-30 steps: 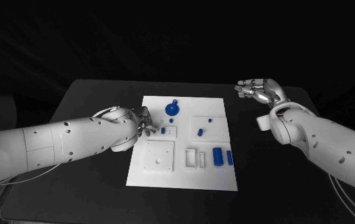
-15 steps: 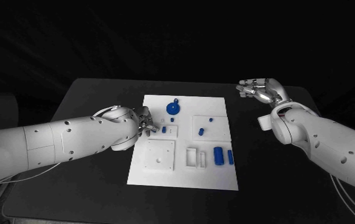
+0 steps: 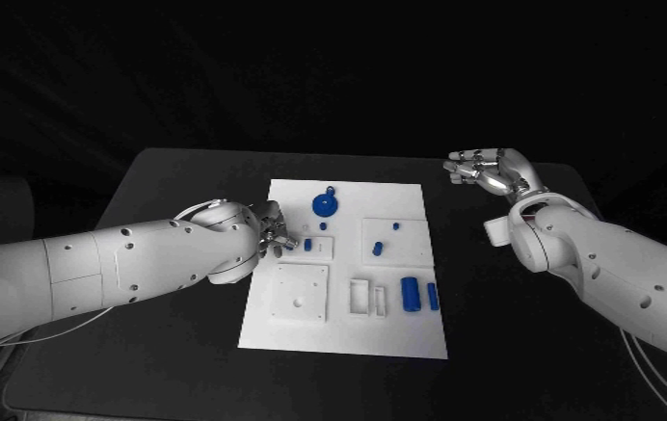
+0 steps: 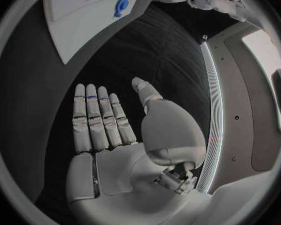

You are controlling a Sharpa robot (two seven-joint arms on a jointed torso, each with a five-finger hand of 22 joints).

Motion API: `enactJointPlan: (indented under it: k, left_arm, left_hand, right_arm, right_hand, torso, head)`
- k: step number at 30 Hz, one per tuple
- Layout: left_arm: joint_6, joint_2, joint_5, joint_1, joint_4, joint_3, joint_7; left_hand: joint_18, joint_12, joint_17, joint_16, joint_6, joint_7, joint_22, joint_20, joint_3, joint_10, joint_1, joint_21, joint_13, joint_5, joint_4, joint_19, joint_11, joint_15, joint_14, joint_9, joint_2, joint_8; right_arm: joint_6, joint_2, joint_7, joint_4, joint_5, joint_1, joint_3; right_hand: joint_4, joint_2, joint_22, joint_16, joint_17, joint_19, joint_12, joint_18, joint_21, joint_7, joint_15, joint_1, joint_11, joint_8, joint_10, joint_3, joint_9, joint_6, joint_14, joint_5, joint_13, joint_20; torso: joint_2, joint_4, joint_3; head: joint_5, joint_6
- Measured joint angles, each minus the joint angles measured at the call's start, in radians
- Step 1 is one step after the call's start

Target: Assemble the parts on the task board

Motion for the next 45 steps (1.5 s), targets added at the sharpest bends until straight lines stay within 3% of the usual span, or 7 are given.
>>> enactJointPlan:
  k: [10, 21, 39, 45]
  left_arm:
    - [0.007, 0.006, 0.0, 0.001, -0.008, 0.001, 0.0]
    - [0.019, 0.011, 0.001, 0.001, -0.02, 0.001, -0.001]
    - [0.027, 0.012, 0.0, 0.0, -0.023, 0.002, -0.003]
    - [0.028, 0.012, 0.0, -0.001, -0.026, 0.001, -0.005]
  left_hand:
    - [0.0, 0.0, 0.003, -0.006, 0.001, 0.0, 0.0, 0.0, -0.001, 0.0, 0.0, 0.0, 0.002, 0.0, 0.001, 0.0, 0.0, 0.0, 0.0, 0.002, 0.0, 0.002]
    - [0.0, 0.0, 0.009, -0.006, 0.022, -0.019, 0.0, -0.004, -0.061, 0.004, 0.008, 0.0, 0.004, -0.027, 0.067, 0.004, -0.004, 0.0, 0.0, 0.002, -0.03, 0.008]
    - [0.0, 0.0, 0.011, -0.01, 0.045, -0.034, 0.0, -0.006, -0.101, 0.004, 0.023, 0.0, 0.005, -0.041, 0.112, 0.006, -0.004, -0.003, 0.002, -0.001, -0.045, 0.006]
    - [0.0, 0.0, 0.003, -0.014, 0.074, -0.063, 0.0, -0.007, -0.129, 0.004, 0.024, 0.0, 0.007, -0.054, 0.143, 0.007, -0.004, -0.002, 0.002, -0.002, -0.059, 0.005]
  right_arm:
    - [0.0, 0.0, 0.0, 0.0, 0.0, 0.0, 0.0]
    - [0.0, -0.001, 0.0, 0.0, 0.0, 0.0, 0.0]
    - [0.0, 0.0, 0.0, -0.003, 0.0, -0.003, 0.0]
    - [0.0, 0.0, 0.001, -0.003, 0.0, -0.003, 0.0]
  right_hand:
    - [0.003, 0.004, 0.0, 0.0, 0.0, 0.0, 0.0, 0.0, 0.0, 0.0, 0.0, -0.004, 0.0, 0.0, 0.0, -0.003, 0.0, 0.0, 0.0, 0.0, 0.0, 0.0]
    - [0.003, 0.004, 0.0, 0.0, 0.0, 0.0, 0.0, 0.0, 0.0, 0.0, 0.0, -0.004, 0.0, 0.0, 0.0, -0.003, 0.0, 0.0, 0.0, 0.0, 0.0, 0.0]
    - [0.003, 0.004, 0.0, 0.0, 0.0, 0.0, 0.0, 0.0, 0.0, 0.0, 0.0, -0.004, 0.0, 0.0, 0.0, -0.003, 0.0, 0.0, 0.0, 0.0, 0.0, 0.0]
    - [0.006, 0.004, 0.0, 0.0, 0.0, 0.0, 0.0, 0.0, 0.0, 0.0, 0.0, -0.004, 0.0, 0.0, 0.0, -0.006, 0.0, 0.0, 0.0, 0.0, 0.0, 0.0]
  torso:
    - [0.0, -0.0003, 0.0005]
    - [0.0, -0.0006, 0.0006]
    - [0.0, 0.0001, 0.0001]
    - [0.0, 0.0001, 0.0001]
  head:
    - [0.0, 0.0]
    - [-0.003, -0.001]
    - [-0.005, -0.006]
    - [-0.006, -0.006]
